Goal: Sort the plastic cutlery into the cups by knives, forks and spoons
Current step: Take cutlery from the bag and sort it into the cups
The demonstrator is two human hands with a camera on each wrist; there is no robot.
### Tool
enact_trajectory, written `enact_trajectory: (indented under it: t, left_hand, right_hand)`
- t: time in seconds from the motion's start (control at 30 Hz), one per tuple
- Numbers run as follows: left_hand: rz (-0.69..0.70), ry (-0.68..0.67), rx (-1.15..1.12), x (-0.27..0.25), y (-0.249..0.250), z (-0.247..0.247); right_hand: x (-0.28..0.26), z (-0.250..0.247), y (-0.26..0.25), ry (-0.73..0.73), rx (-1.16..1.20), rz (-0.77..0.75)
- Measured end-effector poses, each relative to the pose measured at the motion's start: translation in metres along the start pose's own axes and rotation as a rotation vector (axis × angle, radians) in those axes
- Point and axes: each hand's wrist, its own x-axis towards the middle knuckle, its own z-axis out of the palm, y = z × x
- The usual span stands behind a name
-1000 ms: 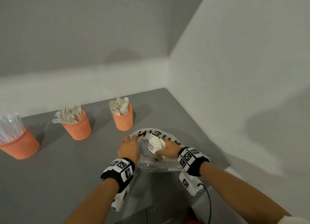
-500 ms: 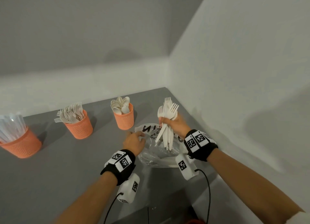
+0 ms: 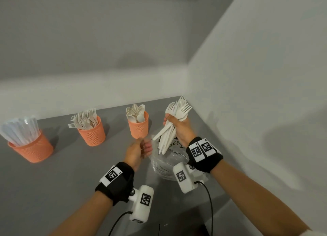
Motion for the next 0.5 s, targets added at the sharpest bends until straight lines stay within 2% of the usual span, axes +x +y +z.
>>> enact_trajectory:
  t: [0.13, 0.27, 0.37, 0.5]
  left_hand:
    - [-0.187, -0.094, -0.079, 0.001, 0.007, -0.022]
    - [-0.254, -0.2, -0.194, 0.002, 0.016, -0.047]
    - [-0.234, -0.154, -0.295, 0.005, 0.025, -0.066]
    - [-0.185, -0.068, -0.241, 0.002, 0.033, -0.085]
  right_hand:
    - [0.0, 0.044, 0.009, -0.032, -0.04, -0.006]
    - [-0.005, 0.09, 0.02, -0.04, -0.045, 0.022]
    - [-0.007, 0.122, 0.029, -0.021, -0.086, 0.029]
    - [-0.006, 0.143, 0.036, -0.074, -0.112, 0.028]
